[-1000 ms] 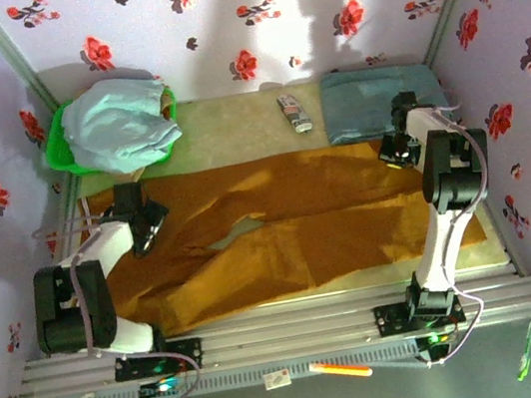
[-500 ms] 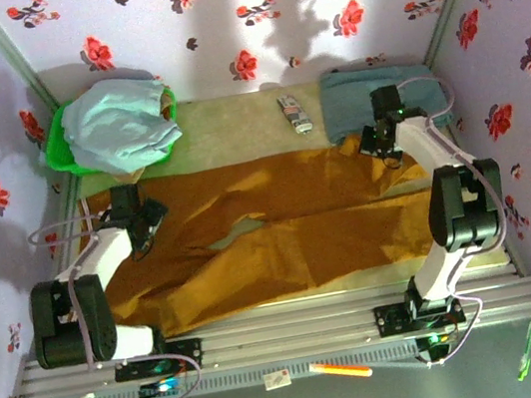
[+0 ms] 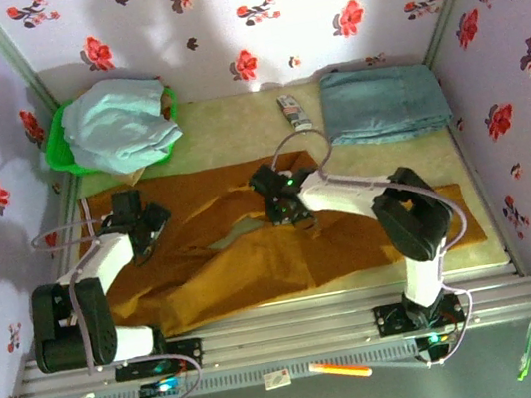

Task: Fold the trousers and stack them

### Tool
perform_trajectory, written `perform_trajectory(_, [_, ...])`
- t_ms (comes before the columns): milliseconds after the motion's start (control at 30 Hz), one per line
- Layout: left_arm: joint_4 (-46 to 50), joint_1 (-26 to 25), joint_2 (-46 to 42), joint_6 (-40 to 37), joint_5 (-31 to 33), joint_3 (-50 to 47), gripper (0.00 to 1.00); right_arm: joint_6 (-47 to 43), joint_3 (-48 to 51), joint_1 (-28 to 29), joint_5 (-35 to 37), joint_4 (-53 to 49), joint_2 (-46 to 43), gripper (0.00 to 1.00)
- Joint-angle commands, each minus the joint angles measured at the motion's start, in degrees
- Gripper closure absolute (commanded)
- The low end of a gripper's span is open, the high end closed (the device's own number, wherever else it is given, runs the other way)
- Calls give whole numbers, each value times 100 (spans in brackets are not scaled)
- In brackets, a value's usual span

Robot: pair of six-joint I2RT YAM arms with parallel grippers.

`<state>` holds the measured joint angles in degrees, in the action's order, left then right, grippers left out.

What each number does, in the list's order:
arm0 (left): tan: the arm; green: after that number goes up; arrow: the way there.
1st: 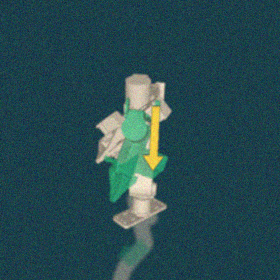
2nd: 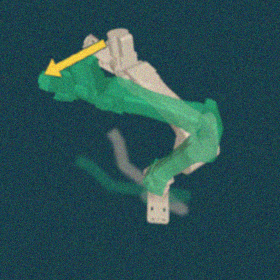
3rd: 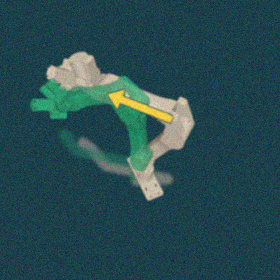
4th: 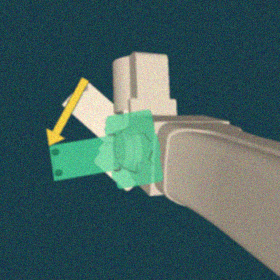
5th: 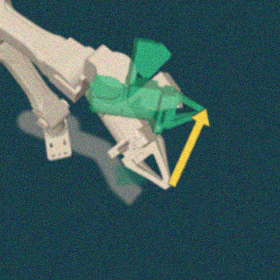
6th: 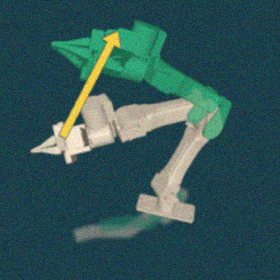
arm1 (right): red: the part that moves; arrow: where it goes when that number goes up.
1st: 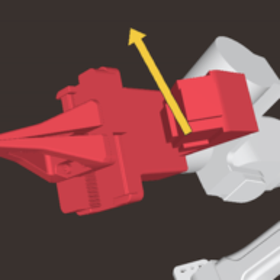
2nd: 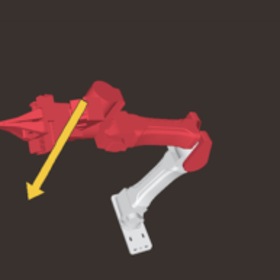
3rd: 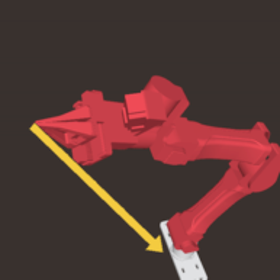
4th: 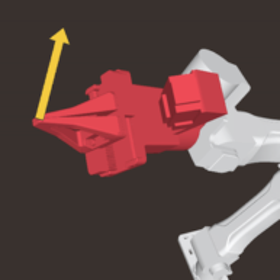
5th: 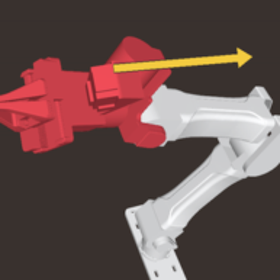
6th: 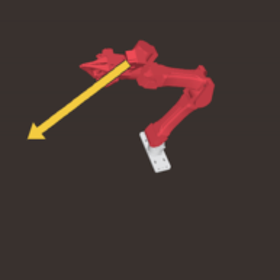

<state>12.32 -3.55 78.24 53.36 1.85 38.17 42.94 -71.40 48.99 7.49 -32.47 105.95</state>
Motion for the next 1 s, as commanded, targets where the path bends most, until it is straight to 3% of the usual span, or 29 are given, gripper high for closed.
perform_trajectory(0, [-124, -1, -59, -131, -49, -84, 15, 452, -216, 320, -452, 262, 254, 49])
perform_trajectory(100, [-90, 18, 11, -151, -61, -32, 14, 156, -531, 437, -608, -193, 21, 46])
perform_trajectory(233, [-89, 21, 34, -147, -114, 24, 14, -294, -688, 172, 11, -962, -846, 40])
perform_trajectory(333, [-120, 21, 50, -125, -148, 15, 14, -813, -589, -525, 222, -1192, -1314, 39])
perform_trajectory(433, [-124, 21, 77, -131, -194, 17, 14, -1262, -406, -1531, 152, -1150, -1429, 31])
perform_trajectory(500, [-99, 21, 86, -124, -219, 6, 14, -1573, -304, -2162, -275, -1067, -1327, 27])
perform_trajectory(600, [-98, 21, 78, -100, -220, -27, 14, -1866, -148, -2672, -662, -1018, -1156, 25])
perform_trajectory(833, [-102, 21, 69, -147, -266, -40, 14, -1770, 471, -3016, -1600, -603, -814, 28])
perform_trajectory(933, [-80, 21, 79, -165, -264, -38, 14, -1680, 706, -3018, -2065, -349, -875, 35])
perform_trajectory(967, [-81, 21, 78, -174, -265, -33, 14, -1659, 748, -3018, -2174, -298, -930, 42])
